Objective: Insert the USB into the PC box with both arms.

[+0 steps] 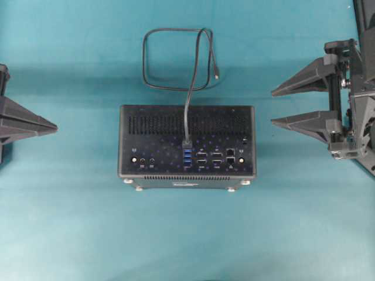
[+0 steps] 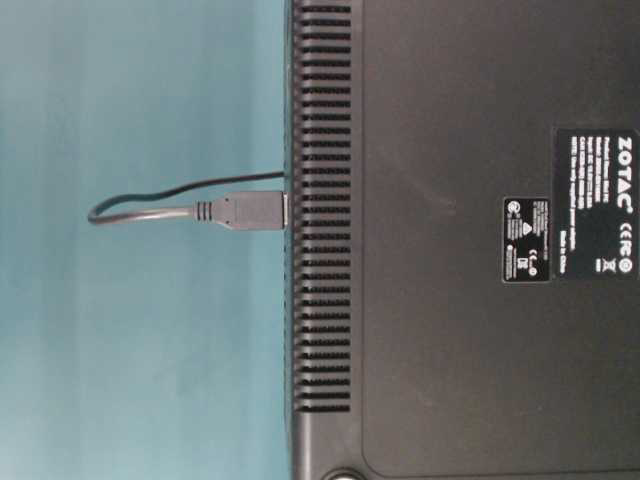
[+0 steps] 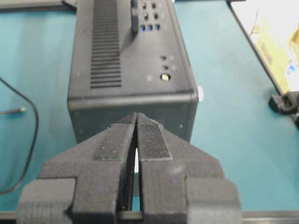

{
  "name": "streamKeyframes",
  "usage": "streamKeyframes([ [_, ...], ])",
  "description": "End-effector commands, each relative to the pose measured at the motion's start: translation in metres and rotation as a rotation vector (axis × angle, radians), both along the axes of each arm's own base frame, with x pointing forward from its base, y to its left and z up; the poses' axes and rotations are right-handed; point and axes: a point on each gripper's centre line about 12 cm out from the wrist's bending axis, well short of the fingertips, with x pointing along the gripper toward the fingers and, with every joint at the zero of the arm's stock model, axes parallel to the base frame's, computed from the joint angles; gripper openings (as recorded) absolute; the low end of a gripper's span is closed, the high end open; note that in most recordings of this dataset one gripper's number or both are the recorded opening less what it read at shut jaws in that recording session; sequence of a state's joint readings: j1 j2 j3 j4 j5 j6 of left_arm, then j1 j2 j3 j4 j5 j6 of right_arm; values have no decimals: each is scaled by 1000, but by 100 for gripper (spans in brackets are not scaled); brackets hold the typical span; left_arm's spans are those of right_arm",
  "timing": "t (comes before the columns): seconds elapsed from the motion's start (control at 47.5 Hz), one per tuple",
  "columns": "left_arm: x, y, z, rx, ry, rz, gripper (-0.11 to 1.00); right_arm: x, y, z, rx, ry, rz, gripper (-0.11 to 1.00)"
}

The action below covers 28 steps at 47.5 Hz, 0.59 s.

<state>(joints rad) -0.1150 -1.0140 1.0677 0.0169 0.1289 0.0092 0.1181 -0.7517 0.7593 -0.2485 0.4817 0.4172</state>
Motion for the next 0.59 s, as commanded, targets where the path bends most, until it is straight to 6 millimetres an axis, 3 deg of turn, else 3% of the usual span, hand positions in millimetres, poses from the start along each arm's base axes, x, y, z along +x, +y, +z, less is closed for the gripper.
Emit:
streamKeyframes([
  [0.0, 2, 0, 6, 4, -19, -1, 0, 1, -1, 7, 1, -23, -2, 68],
  [0.569, 3, 0, 9, 3, -25, -1, 0, 1, 0, -1, 0, -22, 5, 68],
])
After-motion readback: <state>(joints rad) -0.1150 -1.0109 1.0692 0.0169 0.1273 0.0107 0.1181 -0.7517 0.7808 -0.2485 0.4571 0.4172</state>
